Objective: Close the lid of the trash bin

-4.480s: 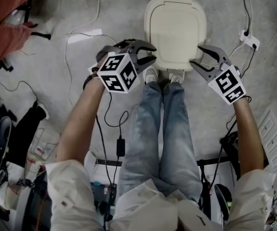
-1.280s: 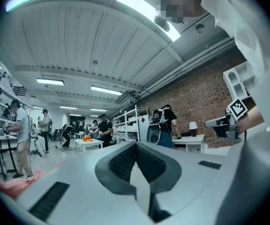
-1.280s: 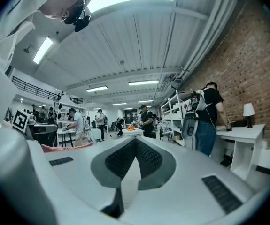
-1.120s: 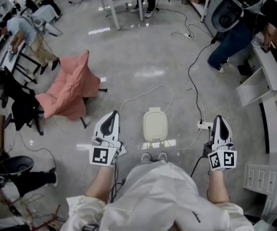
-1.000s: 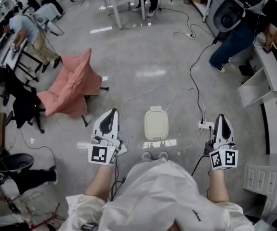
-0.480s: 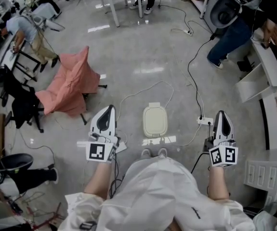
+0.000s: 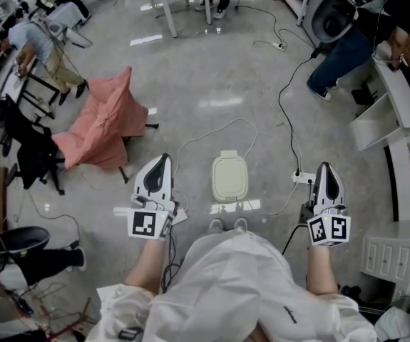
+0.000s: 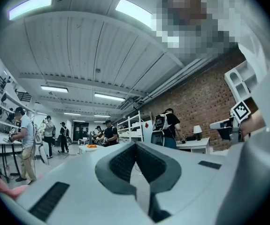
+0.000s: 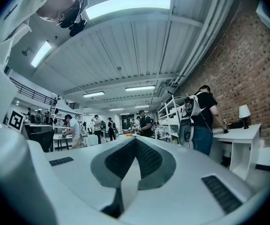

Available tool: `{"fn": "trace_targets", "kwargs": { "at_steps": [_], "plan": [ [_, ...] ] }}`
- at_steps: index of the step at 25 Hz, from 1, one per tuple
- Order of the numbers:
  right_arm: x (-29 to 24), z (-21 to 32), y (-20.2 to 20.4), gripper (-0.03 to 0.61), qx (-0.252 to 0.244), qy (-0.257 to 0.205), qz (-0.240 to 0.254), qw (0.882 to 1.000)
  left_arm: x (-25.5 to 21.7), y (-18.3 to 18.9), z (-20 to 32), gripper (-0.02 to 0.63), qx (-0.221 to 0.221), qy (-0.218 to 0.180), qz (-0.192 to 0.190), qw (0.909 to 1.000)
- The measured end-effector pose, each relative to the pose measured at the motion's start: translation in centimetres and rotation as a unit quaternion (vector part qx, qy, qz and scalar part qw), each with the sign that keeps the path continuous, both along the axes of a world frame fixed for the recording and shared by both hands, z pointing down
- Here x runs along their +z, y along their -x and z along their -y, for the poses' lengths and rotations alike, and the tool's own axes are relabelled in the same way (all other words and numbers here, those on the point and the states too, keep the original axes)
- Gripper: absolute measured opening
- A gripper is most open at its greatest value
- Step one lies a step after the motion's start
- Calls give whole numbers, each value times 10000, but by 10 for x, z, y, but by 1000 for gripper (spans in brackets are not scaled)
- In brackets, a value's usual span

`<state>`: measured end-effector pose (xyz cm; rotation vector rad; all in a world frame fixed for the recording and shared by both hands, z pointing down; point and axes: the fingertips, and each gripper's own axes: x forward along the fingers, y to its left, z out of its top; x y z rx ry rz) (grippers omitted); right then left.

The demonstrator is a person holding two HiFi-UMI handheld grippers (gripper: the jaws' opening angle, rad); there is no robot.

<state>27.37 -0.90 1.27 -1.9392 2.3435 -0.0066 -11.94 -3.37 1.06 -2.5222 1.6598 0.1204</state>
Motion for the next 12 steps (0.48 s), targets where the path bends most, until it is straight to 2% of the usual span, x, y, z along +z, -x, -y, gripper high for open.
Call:
{"fn": "trace_targets", "kwargs": {
  "at_steps": [12],
  "plan": [
    [-3,9,6,17,-8,-4,-5,10000,1,1,9,26,44,-7,3,10000]
  ]
}}
